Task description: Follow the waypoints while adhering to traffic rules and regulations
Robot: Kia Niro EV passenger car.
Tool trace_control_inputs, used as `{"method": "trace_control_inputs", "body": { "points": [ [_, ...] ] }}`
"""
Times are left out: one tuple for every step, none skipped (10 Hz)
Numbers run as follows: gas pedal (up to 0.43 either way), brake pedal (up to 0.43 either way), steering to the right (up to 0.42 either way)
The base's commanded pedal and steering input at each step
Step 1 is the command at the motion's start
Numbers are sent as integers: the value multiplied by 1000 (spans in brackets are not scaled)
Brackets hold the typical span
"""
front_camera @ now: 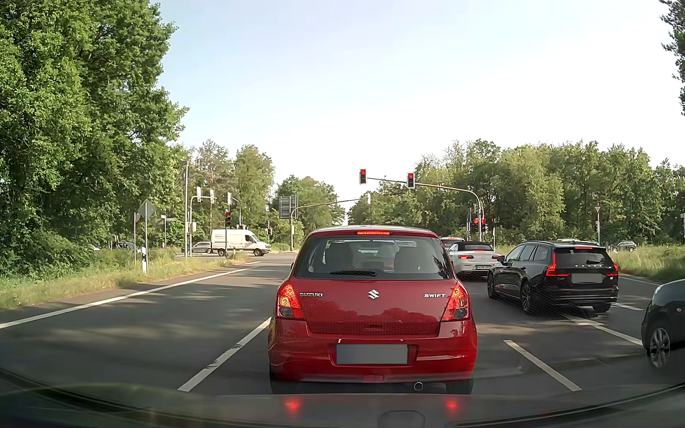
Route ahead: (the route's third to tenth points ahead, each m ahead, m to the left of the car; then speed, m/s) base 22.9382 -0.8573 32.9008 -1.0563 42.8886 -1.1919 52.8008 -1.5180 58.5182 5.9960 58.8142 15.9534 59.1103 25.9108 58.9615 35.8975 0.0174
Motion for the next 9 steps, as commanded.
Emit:
{"method": "trace_control_inputs", "body": {
  "points": [
    [0,268,0],
    [0,268,0],
    [0,268,0],
    [0,268,0],
    [0,268,0],
    [0,268,0],
    [0,268,0],
    [0,268,0],
    [0,268,0]
  ]
}}
